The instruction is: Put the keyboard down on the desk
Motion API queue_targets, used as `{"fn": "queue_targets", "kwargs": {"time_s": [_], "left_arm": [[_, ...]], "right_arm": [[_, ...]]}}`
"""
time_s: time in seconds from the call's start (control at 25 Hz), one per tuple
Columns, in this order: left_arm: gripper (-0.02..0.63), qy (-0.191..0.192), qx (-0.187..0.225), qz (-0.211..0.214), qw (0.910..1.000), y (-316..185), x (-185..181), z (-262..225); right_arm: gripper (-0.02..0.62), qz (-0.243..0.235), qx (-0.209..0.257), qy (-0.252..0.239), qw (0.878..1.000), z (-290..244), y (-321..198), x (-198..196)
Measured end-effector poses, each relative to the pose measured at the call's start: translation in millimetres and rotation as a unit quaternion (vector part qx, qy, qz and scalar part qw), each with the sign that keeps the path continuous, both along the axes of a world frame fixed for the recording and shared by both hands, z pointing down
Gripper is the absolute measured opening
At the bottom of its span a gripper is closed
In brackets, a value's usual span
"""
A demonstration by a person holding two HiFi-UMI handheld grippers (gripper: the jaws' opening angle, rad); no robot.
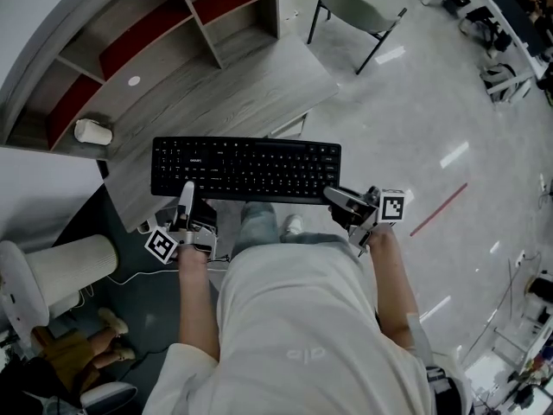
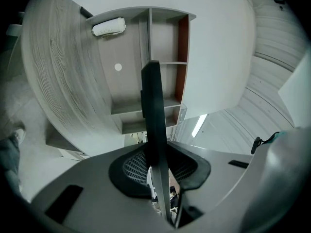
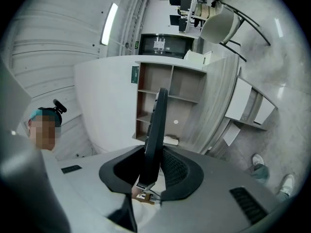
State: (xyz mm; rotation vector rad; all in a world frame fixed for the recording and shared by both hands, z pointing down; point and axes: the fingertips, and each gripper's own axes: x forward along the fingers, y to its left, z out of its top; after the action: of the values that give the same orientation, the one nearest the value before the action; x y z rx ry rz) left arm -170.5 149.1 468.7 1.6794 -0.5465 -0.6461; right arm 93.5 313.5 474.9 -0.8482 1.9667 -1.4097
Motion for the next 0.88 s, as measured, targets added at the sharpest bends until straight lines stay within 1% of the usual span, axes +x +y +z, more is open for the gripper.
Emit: {"fn": "queue_targets", "kwargs": {"time_s": [0.12, 0.2, 0.48, 0.72, 0.8, 0.88], "left_arm": [[0.100, 0.002, -0.007, 0.008, 0.9999, -38.6, -5.6, 9.0], [0.100, 0.002, -0.012, 0.009, 0.9999, -53.6, -7.3, 12.6], [0.100, 0.000, -0.024, 0.008, 0.9997, -51.3, -6.3, 13.1], [0.100, 0.004, -0.040, 0.010, 0.9991, -51.3, -8.5, 25.6], [0.100, 0.007, -0.044, 0.012, 0.9989, -69.3, -13.0, 28.5], [0.100, 0.007, -0.048, 0.017, 0.9987, -113.1, -19.3, 28.9]], "right_arm": [[0.126, -0.003, -0.011, 0.010, 1.000, 7.3, -35.4, -5.9], [0.127, -0.005, -0.016, 0.013, 1.000, 10.0, -50.5, -6.4], [0.127, -0.010, -0.032, 0.013, 0.999, 11.0, -48.6, -4.1], [0.128, -0.007, -0.042, 0.016, 0.999, 15.0, -49.1, -7.2], [0.129, -0.006, -0.044, 0.021, 0.999, 16.1, -67.2, -11.1], [0.128, -0.003, -0.048, 0.024, 0.999, 12.7, -109.7, -18.7]]}}
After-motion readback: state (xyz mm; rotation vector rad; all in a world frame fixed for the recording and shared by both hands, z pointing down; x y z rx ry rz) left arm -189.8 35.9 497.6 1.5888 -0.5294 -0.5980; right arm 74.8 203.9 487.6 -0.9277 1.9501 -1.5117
